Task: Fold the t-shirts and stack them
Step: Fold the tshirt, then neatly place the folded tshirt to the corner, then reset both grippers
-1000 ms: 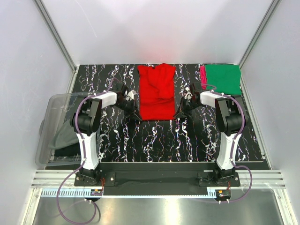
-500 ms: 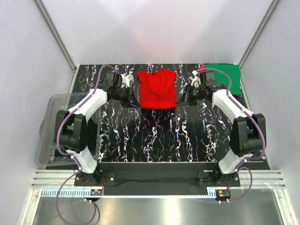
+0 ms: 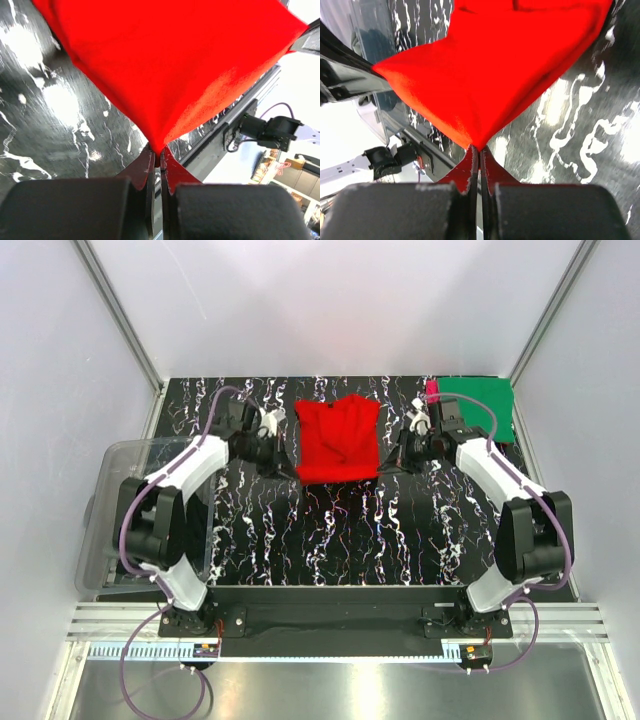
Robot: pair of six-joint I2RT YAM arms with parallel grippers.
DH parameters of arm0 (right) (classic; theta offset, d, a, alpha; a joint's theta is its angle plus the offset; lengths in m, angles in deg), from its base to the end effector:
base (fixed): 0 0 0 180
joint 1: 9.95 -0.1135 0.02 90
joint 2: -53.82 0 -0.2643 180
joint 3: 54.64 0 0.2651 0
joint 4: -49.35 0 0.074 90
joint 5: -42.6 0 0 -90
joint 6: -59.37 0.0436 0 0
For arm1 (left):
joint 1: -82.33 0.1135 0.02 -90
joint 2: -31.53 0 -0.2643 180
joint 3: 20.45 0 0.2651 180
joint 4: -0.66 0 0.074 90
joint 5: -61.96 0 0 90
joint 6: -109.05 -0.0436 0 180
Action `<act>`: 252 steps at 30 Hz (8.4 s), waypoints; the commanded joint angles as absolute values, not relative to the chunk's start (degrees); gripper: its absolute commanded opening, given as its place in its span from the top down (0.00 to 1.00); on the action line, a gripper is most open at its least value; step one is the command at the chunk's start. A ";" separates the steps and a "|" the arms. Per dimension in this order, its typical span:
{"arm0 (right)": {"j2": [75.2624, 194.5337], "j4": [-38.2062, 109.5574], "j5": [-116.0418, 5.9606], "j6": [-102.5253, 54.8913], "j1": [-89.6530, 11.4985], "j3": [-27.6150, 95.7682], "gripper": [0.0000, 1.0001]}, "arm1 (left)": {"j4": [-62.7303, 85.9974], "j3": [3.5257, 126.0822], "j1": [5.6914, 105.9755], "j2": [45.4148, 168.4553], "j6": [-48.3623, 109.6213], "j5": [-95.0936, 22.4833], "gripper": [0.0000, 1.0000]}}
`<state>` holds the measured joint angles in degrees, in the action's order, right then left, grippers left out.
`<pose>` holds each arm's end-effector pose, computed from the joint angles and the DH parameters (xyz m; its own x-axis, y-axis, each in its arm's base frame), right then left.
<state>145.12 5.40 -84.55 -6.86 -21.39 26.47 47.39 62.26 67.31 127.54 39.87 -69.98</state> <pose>0.3384 0.0954 0.2427 -0.9304 0.1395 -0.3388 -0.1418 0.7155 0.6840 0.3390 -0.1211 0.2232 -0.9652 -0.0148 -0.2611 0.1842 0.6704 -0.7187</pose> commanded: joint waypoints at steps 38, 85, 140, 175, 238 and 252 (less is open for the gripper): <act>201.37 -5.11 -86.16 -22.98 -13.73 99.95 0.00 | 47.31 99.09 65.90 148.26 21.95 -50.44 0.12; 220.63 -4.33 -87.57 -12.96 -20.23 111.90 0.46 | 47.13 108.39 69.50 169.08 26.08 -54.85 0.23; 197.61 -16.55 -56.89 -48.21 -4.24 118.40 1.00 | 66.56 111.29 69.77 158.18 8.24 -59.24 0.31; 187.24 -17.25 -58.57 -49.79 -1.69 114.28 1.00 | 64.89 112.25 67.30 159.41 10.52 -61.53 0.31; 187.08 -5.03 -51.95 -42.08 6.13 120.80 0.01 | 66.65 113.30 63.96 154.23 8.50 -48.18 0.08; 157.82 -4.87 -78.18 -32.13 -9.41 65.51 0.00 | 65.50 114.82 70.73 148.08 10.46 -55.54 0.01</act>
